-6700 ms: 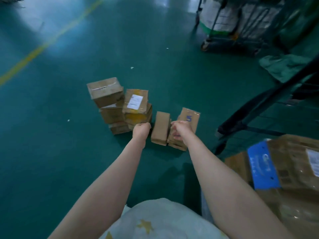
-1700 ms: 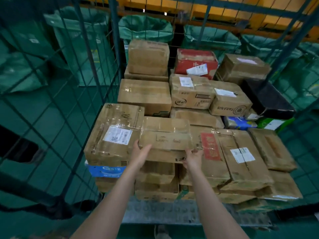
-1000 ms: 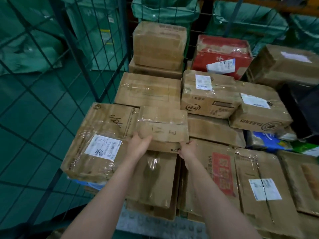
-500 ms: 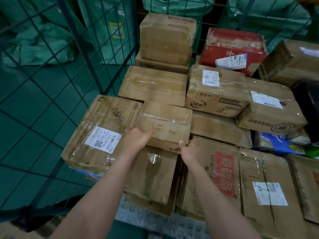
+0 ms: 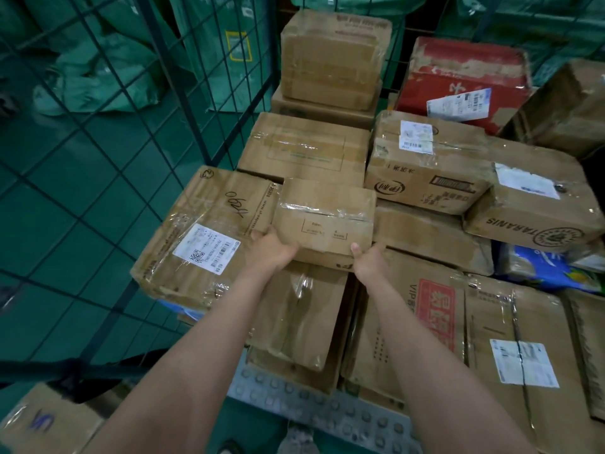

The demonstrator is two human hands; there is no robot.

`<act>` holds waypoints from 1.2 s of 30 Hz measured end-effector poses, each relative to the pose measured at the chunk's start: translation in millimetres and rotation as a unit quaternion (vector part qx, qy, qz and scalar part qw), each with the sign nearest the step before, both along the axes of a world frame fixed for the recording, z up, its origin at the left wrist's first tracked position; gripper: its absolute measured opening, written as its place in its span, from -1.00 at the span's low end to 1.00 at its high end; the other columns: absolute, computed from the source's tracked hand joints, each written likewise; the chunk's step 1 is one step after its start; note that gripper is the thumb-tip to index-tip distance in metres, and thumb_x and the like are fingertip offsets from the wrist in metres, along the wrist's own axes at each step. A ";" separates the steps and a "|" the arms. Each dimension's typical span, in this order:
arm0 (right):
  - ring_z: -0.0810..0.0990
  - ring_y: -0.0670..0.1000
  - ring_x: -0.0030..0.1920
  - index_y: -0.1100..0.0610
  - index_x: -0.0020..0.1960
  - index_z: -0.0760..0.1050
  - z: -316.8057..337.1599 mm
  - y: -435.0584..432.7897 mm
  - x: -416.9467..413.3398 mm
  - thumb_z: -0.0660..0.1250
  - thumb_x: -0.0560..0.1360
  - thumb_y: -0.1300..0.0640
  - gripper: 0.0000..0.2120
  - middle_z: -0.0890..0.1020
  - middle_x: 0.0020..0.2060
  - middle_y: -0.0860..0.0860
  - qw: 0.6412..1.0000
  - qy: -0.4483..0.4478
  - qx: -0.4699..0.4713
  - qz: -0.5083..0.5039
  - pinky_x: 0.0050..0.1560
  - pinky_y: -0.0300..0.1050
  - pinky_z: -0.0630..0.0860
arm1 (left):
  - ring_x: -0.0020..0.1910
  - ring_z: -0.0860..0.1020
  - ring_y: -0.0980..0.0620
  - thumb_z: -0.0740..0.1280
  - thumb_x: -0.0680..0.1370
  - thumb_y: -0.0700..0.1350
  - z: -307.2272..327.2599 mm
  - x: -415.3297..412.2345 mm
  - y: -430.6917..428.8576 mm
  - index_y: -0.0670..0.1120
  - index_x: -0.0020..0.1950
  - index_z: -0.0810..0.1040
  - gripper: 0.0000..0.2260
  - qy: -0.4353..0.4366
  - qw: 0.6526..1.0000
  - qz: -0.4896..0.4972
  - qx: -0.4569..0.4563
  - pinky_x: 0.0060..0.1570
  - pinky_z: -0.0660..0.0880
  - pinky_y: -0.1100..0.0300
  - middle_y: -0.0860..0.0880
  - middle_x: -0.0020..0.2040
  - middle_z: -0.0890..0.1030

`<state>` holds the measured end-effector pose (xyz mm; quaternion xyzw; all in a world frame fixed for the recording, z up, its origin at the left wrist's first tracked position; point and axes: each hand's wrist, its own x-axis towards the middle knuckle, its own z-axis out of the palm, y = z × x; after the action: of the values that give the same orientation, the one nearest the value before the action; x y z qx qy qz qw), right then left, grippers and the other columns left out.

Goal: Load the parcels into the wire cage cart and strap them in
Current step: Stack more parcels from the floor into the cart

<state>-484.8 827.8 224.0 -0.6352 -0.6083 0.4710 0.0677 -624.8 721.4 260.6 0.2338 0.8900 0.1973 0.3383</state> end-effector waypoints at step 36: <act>0.52 0.07 -0.10 0.14 -0.07 0.57 8.0 -306.8 -103.5 0.26 0.48 0.23 -0.88 0.57 -0.17 0.11 0.920 0.094 0.018 0.380 -0.03 -0.08 0.46 | 0.18 0.53 -0.14 0.25 0.54 -0.18 2.8 9.6 -326.2 -0.17 0.25 0.52 -0.71 -0.040 0.898 0.404 0.172 0.11 0.42 0.16 -0.20 0.17 0.58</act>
<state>-588.4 521.0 232.1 -0.3077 -0.8035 0.5073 -0.0483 -615.2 395.2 263.4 -0.0990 0.8459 0.4759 0.2193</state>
